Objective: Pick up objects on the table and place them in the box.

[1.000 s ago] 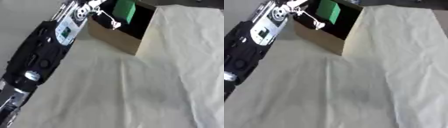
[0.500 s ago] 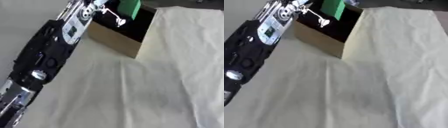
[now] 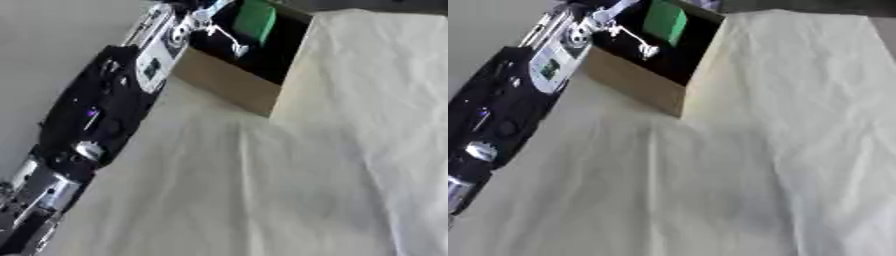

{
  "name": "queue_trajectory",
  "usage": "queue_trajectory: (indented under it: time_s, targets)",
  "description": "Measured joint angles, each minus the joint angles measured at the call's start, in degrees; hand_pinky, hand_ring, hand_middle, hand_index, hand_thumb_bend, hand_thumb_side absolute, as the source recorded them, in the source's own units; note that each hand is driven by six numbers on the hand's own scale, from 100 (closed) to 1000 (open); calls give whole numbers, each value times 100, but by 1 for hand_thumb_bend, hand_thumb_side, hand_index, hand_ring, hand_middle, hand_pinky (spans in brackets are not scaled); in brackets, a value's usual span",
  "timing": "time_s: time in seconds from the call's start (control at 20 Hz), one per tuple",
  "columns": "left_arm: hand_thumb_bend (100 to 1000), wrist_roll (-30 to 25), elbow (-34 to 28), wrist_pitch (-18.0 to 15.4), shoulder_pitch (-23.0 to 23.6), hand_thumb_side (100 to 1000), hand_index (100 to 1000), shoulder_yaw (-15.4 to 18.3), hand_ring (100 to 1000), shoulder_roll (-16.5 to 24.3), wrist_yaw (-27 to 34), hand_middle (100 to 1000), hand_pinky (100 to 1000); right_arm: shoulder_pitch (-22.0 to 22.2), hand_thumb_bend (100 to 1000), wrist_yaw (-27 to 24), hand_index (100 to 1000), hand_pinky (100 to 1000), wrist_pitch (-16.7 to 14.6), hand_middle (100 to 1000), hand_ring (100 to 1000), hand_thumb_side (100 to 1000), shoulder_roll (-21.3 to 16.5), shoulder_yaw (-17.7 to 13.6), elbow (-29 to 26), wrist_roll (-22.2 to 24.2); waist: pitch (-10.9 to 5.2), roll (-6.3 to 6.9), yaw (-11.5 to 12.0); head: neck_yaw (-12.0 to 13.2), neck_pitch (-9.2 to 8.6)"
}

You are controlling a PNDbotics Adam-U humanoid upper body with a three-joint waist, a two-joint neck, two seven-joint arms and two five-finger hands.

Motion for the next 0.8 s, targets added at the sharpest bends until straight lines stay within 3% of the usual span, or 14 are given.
queue_trajectory:
  time_s: [0.1,0.3,0.55,0.65,0.8]
  targets:
    - [116,-70,40,-35,2,210,724,0,637,-9,31,696,560,2,100,0,823,774,5,592,731,901,23,-1,0,-5,6,1,-5,17,-25]
    - [419,-225,86,-119,2,325,898,0,814,-8,1,853,696,2,100,0,823,775,21,591,731,902,28,-1,0,-21,16,29,-16,21,-28]
    - [625,-294,88,-221,0,438,939,9,877,-5,-363,898,753,6,100,0,823,775,28,591,731,900,31,-3,0,-28,16,45,-24,21,-28]
    - [622,-281,90,-229,-1,441,930,35,872,-3,-472,888,748,22,100,0,823,775,33,591,732,900,31,-6,0,-34,16,64,-23,20,-27]
    - [524,-249,91,-227,-2,414,909,68,842,-2,-549,866,707,46,100,0,823,775,45,592,732,899,31,-31,0,-49,15,71,-4,12,-20]
